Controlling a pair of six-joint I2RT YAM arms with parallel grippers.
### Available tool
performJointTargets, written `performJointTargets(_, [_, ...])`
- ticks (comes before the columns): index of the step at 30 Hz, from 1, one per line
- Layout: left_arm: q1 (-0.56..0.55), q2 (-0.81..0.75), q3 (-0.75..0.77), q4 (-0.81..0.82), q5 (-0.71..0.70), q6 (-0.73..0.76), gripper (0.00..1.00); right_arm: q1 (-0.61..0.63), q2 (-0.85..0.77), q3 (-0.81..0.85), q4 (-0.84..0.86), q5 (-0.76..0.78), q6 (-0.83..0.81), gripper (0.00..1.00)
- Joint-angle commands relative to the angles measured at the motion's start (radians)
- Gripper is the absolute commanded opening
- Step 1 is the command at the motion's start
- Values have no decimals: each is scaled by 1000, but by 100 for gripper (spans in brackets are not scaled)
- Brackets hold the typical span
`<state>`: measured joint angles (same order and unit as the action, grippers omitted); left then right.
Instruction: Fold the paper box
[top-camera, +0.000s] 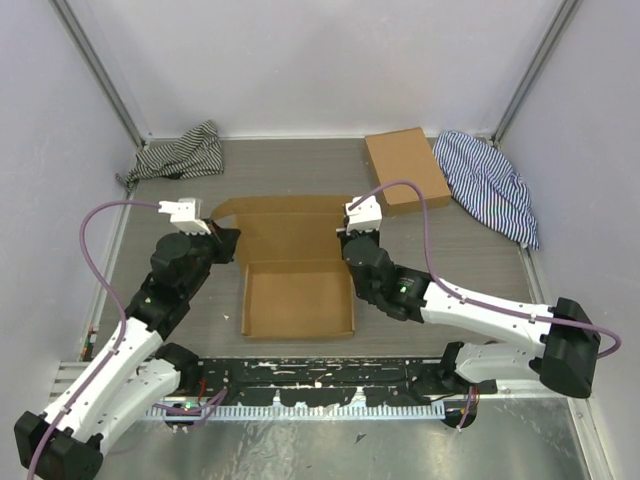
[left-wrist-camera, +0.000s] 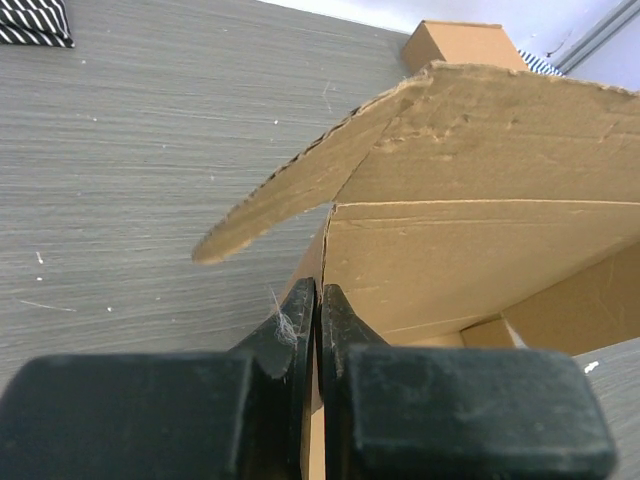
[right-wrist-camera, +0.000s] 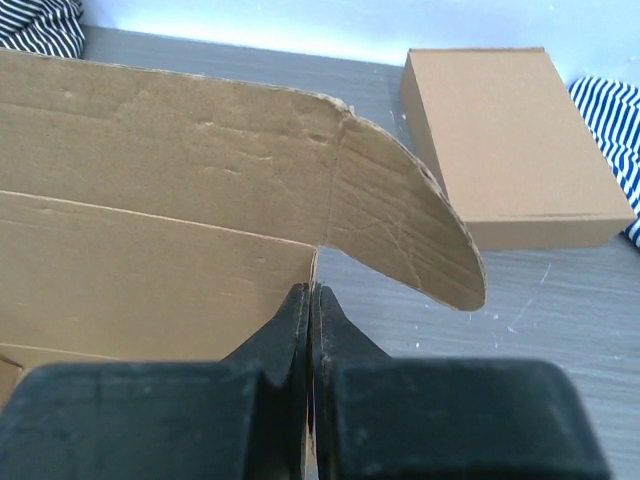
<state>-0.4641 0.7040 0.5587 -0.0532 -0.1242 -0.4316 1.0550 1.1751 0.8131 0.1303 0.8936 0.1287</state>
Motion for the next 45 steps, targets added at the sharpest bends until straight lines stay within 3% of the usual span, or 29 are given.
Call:
performJointTargets(1, [-41,-38,-6,-30,92,-69,9,58,-11,17,-80,-21,147,2])
performJointTargets(7, [-54,-83,-4,-109,86,-71,10,83,-34,31,-281,-50,324,4])
performJointTargets(18, [-64,-156,-16,-258,118,-147,9,143,-12,82,-582,-244,523,9])
performJointTargets(30, [-73,-325,-72,-447,175,-232,8,255,24,108,-765,-169,682,8])
performJointTargets(36, [-73,-364,-120,-421,200,-297,7,260,42,102,-794,-142,736,8])
performJointTargets(45, [-73,-225,106,-432,142,-185,7,259,99,237,-886,-56,722,8])
